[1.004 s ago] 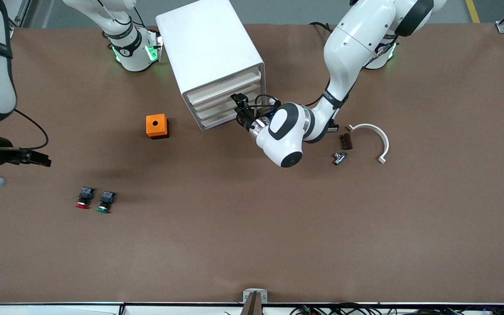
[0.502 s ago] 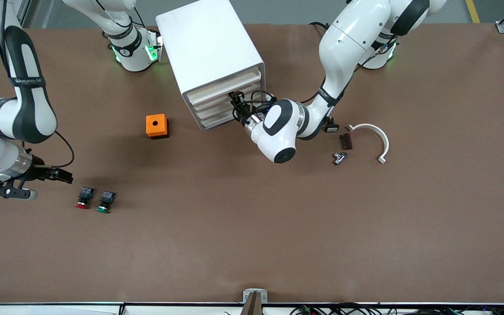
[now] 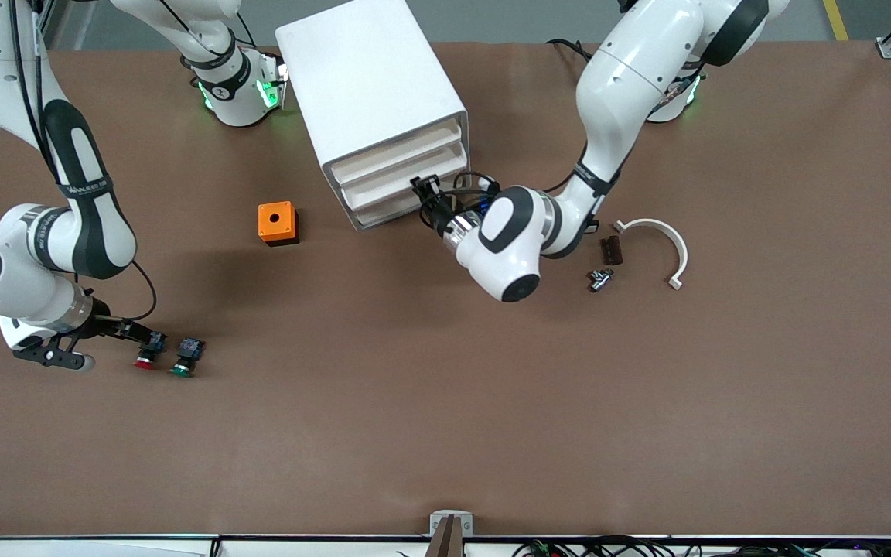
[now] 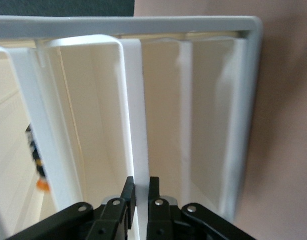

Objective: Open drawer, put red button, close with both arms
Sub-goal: 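Pull the drawer open with the left gripper while the right gripper grasps the red button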

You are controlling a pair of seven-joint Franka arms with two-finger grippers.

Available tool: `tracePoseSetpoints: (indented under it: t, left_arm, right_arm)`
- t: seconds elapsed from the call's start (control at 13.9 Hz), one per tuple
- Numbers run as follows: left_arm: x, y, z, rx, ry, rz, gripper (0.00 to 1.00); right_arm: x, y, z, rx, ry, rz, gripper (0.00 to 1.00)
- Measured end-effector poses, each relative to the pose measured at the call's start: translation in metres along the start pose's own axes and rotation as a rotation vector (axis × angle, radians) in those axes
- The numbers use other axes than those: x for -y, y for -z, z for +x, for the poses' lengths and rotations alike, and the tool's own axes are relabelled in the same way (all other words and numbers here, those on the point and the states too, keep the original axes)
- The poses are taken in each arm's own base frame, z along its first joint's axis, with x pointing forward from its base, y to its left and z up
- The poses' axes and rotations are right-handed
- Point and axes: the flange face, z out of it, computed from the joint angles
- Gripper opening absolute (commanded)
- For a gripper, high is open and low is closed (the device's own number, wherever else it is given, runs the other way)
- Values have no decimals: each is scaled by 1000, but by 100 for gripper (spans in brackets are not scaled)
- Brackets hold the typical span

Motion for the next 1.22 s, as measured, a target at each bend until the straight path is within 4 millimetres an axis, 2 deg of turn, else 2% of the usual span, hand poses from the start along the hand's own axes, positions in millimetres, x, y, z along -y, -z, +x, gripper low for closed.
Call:
tracePoseSetpoints:
  t: [0.22, 0.29, 0.36, 0.43, 0.5, 0.57, 0.65, 0.72, 0.79, 0.93, 1.0, 1.15, 1.22]
  left_arm:
    - [-16, 64, 8, 84, -19, -31, 6]
    - [-20, 79, 10, 104, -32, -37, 8]
    - [-23, 89, 13, 119, -48, -42, 15]
    - [-25, 95, 14, 129, -64, -45, 31]
    - [-26, 99, 15, 134, -92, -48, 57]
    - [-26, 101, 15, 136, -120, -52, 92]
    - [-25, 105, 14, 143, -157, -56, 100]
    - [-22, 115, 13, 158, -179, -56, 100]
    - [-20, 127, 14, 172, -189, -58, 100]
    - [-20, 150, 19, 197, -210, -65, 100]
    - [-21, 160, 21, 209, -233, -72, 100]
    - [-20, 181, 25, 210, -292, -116, 100]
    - [-20, 195, 30, 181, -326, -165, 100]
  right_arm:
    - [4, -23, -2, 5, -36, 29, 100]
    - [5, -28, -3, 11, -41, 35, 100]
    - [7, -33, -4, 18, -42, 37, 100]
    - [7, -37, -5, 22, -43, 38, 100]
    - [8, -41, -5, 22, -43, 37, 99]
    - [8, -44, -5, 22, -43, 36, 99]
    - [8, -47, -6, 26, -43, 36, 96]
    - [8, -50, -6, 29, -43, 35, 91]
    - [8, -52, -7, 31, -43, 35, 81]
    - [8, -55, -7, 34, -41, 34, 55]
    - [8, -55, -7, 35, -41, 34, 36]
    - [8, -55, -7, 35, -40, 34, 6]
    - [8, -55, -7, 35, -39, 34, 0]
